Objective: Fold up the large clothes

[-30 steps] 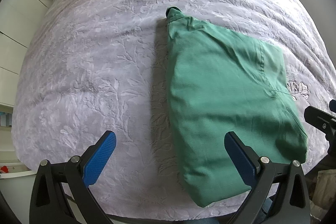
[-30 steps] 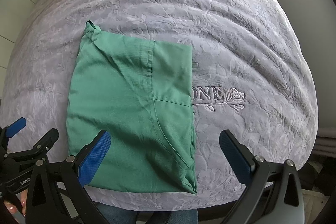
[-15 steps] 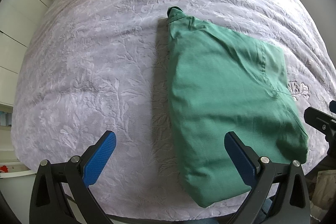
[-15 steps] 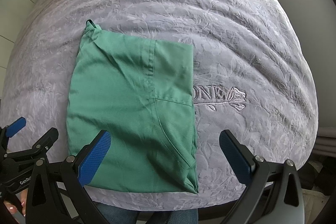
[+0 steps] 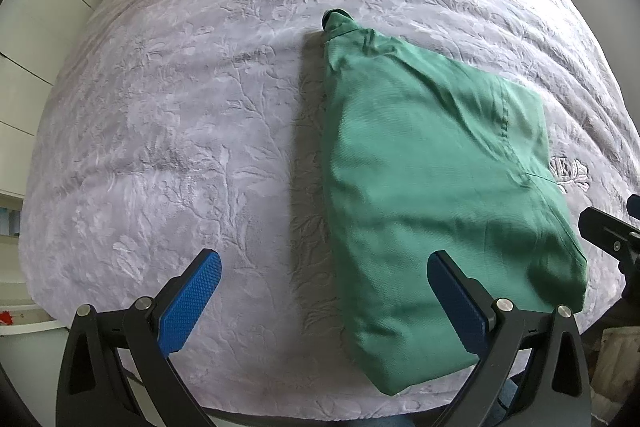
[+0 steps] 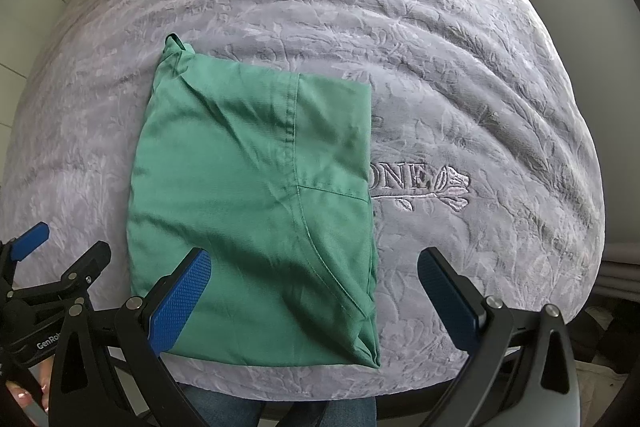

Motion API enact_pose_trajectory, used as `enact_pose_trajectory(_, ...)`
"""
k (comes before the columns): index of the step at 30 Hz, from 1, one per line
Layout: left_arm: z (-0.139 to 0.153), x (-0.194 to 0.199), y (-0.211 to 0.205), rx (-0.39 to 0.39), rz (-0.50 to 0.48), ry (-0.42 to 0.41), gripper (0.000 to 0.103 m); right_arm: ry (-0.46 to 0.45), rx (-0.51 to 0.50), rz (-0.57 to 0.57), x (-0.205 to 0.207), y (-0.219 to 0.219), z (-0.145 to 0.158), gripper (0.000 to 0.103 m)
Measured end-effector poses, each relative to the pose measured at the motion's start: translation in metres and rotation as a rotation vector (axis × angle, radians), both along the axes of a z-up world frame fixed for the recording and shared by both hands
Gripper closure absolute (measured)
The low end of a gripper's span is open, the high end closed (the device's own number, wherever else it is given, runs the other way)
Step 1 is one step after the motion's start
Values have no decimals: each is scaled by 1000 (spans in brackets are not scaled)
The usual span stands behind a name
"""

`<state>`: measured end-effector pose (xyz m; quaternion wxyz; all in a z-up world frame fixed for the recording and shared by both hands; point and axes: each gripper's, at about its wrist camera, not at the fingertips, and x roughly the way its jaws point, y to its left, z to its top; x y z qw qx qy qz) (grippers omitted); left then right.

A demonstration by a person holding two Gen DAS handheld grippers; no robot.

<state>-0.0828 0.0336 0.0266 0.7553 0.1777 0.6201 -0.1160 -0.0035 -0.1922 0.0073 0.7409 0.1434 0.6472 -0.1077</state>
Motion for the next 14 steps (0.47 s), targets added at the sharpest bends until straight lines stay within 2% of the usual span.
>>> enact_pose_trajectory(14, -1, 2, 6, -6, -2, -11, 0, 21, 2, 21, 8, 3, -5, 0)
